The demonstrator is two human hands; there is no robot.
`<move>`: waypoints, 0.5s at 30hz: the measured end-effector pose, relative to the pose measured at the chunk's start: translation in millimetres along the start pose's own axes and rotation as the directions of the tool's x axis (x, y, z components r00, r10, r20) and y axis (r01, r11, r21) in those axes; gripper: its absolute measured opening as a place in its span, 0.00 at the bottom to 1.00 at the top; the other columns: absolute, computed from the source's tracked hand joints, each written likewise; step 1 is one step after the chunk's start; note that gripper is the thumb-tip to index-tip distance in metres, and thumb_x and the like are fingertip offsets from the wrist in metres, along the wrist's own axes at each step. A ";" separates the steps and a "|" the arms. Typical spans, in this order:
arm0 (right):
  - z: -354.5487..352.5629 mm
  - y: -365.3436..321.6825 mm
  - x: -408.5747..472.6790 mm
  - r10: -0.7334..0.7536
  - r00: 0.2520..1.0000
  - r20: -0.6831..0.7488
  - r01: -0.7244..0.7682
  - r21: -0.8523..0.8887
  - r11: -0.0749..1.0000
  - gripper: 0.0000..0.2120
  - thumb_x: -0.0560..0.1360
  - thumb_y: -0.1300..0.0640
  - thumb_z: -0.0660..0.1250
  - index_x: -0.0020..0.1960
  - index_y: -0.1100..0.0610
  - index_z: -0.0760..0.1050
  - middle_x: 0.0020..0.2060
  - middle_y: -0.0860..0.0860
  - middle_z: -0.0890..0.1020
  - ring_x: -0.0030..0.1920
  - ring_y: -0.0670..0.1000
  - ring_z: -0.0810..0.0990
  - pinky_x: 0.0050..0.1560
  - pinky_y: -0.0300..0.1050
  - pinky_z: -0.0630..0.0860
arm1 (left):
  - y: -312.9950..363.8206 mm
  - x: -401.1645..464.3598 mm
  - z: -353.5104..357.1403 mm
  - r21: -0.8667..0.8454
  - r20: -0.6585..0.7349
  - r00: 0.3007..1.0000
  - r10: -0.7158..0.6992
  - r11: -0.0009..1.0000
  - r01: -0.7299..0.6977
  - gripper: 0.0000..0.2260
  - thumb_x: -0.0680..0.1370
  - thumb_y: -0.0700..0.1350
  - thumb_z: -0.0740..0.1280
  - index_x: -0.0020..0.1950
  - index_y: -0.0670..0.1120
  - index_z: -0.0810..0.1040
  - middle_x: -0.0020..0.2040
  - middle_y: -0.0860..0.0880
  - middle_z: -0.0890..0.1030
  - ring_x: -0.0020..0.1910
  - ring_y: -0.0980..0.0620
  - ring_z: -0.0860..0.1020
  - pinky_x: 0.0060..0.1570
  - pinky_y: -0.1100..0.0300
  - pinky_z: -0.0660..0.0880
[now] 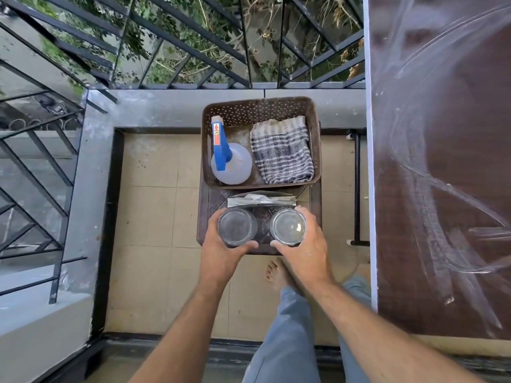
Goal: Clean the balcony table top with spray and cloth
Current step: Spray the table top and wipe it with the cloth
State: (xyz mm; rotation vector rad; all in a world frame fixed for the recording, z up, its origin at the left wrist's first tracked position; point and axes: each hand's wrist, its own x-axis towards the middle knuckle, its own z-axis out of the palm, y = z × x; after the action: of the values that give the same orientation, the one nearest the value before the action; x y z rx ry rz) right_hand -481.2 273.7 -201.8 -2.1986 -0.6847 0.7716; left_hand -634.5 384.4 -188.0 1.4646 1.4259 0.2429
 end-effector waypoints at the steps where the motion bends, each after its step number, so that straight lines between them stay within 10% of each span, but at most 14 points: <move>1: -2.3 -0.7 -0.7 0.003 1.000 0.015 -0.003 -0.005 1.000 0.45 0.60 0.49 0.83 0.72 0.48 0.65 0.66 0.41 0.74 0.67 0.46 0.70 0.69 0.44 0.68 | 0.2 0.0 -2.2 0.016 0.019 1.000 0.003 1.000 -0.003 0.44 0.59 0.47 0.85 0.70 0.59 0.66 0.60 0.68 0.74 0.60 0.70 0.73 0.62 0.68 0.70; 6: -20.8 -19.1 7.1 -0.168 0.982 -0.084 0.150 -0.187 0.971 0.38 0.67 0.33 0.70 0.68 0.54 0.69 0.61 0.50 0.72 0.61 0.50 0.68 0.61 0.43 0.69 | 10.6 -4.8 -17.9 0.130 0.004 0.996 0.085 0.988 -0.085 0.56 0.57 0.64 0.81 0.79 0.53 0.56 0.73 0.61 0.63 0.73 0.61 0.63 0.71 0.60 0.62; 10: -27.8 -51.0 44.5 -0.366 0.895 -0.255 0.310 -0.237 0.921 0.18 0.76 0.48 0.66 0.61 0.57 0.75 0.54 0.53 0.74 0.54 0.51 0.70 0.55 0.42 0.70 | 41.8 1.4 -24.1 0.146 -0.133 0.963 0.234 0.966 -0.214 0.41 0.72 0.63 0.69 0.78 0.47 0.60 0.75 0.50 0.67 0.74 0.56 0.66 0.73 0.56 0.66; 15: -22.7 -89.7 111.0 -0.416 0.906 -0.083 0.376 -0.297 0.878 0.14 0.74 0.65 0.64 0.58 0.56 0.76 0.53 0.52 0.75 0.56 0.53 0.71 0.59 0.49 0.72 | 88.6 39.1 -22.4 0.175 -0.169 0.937 0.307 0.945 -0.278 0.31 0.76 0.44 0.72 0.75 0.52 0.62 0.72 0.52 0.74 0.68 0.55 0.76 0.66 0.49 0.76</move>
State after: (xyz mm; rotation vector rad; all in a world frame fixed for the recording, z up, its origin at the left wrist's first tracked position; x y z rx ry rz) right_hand -411.3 391.9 -157.0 -2.2182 -1.1817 0.3141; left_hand -585.4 449.1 -130.8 1.8200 1.3980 0.4858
